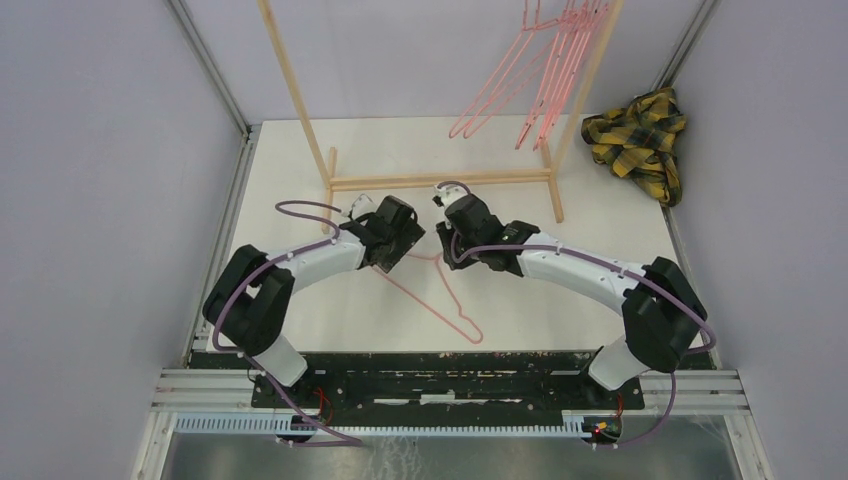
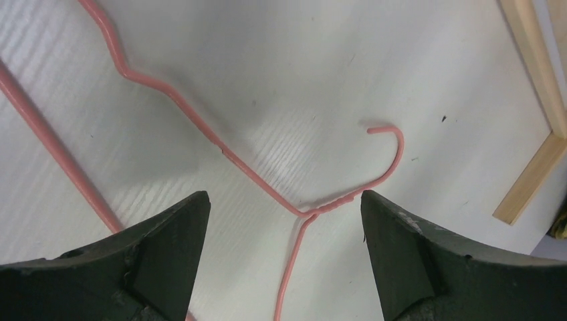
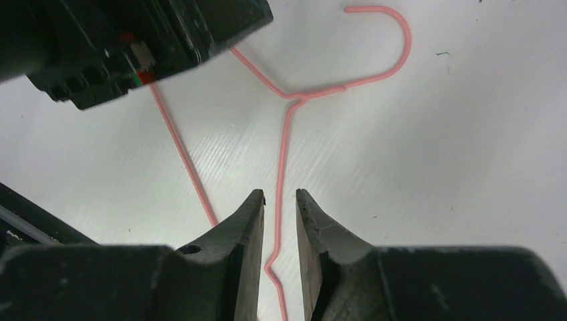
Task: Organize the hangers
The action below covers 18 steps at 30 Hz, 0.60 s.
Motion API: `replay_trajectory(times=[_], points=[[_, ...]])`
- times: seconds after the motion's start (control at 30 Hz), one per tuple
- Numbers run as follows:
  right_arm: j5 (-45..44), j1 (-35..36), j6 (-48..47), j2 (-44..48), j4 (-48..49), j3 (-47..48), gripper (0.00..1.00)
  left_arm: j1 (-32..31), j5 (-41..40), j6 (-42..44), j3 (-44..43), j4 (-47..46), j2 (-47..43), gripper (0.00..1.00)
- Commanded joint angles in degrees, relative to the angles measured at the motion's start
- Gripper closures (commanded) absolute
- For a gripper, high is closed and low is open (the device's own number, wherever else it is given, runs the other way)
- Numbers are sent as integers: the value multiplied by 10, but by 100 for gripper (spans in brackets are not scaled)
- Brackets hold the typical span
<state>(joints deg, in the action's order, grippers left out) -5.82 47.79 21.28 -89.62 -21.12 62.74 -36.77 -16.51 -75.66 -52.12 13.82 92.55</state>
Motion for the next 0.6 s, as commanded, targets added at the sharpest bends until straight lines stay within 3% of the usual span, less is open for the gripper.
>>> replay_trajectory(times=[0.0, 0.17, 0.37, 0.57], points=[[-21, 0, -4, 40, 2, -19, 68, 10, -57, -17, -81, 129, 8, 13], [-5, -2, 5, 65, 11, -49, 68, 14, -42, -42, -125, 175, 48, 17], [1, -8, 1, 92, 17, -81, 67, 14, 19, -79, -112, 181, 104, 19], [27, -15, 13, 103, 46, -111, 67, 16, -2, -109, -104, 192, 122, 21]])
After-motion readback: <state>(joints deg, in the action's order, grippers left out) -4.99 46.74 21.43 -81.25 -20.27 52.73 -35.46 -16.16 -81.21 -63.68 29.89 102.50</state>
